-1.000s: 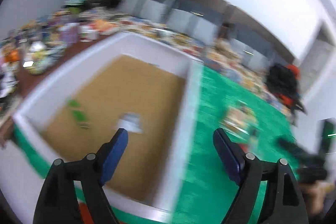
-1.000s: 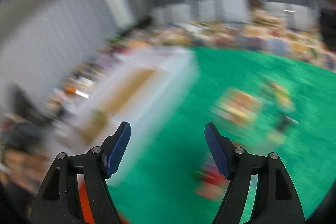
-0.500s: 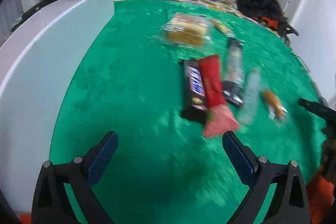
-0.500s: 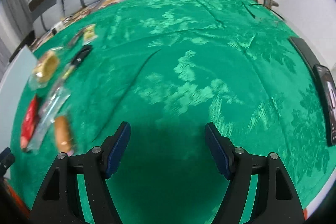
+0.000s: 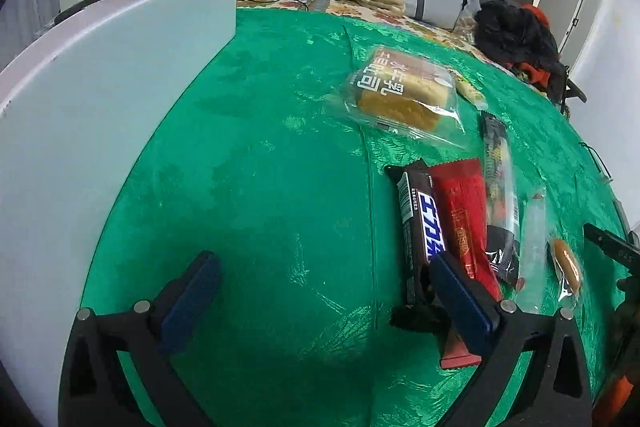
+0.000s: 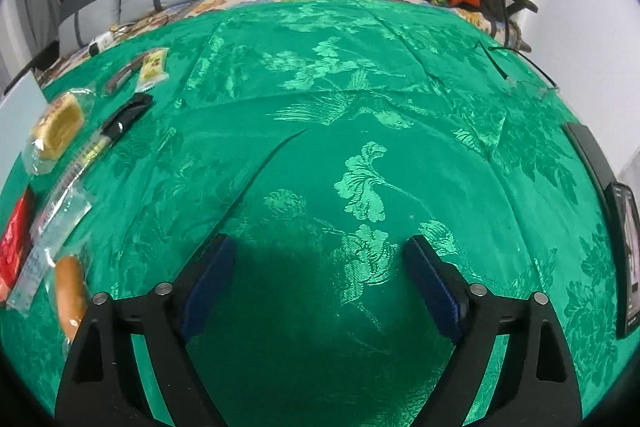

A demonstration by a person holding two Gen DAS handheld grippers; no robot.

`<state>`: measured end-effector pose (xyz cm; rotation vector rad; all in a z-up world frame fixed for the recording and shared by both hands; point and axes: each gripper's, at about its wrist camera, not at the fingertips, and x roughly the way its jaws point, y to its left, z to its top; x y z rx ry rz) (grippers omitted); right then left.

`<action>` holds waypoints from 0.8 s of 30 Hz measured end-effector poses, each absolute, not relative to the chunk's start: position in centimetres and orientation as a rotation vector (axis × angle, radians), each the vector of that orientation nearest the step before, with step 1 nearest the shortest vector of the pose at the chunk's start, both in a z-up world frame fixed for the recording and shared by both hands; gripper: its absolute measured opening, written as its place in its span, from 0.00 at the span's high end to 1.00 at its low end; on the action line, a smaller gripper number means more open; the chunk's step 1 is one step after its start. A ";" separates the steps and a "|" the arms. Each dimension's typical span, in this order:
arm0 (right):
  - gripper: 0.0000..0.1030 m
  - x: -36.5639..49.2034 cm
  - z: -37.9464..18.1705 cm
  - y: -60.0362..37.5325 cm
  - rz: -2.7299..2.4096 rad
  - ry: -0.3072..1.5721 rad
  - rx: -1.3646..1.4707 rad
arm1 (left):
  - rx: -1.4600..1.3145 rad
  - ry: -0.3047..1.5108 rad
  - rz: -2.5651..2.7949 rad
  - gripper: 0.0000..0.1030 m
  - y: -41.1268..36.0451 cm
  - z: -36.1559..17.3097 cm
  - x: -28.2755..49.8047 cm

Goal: Organize snacks
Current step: 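Bring both tools back from the box over the remaining snacks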

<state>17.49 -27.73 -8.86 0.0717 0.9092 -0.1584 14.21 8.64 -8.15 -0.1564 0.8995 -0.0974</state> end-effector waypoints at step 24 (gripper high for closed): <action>0.12 17.8 -9.0 -27.8 -0.164 0.910 0.068 | -0.218 0.881 -0.138 0.00 9.4 -8.0 14.8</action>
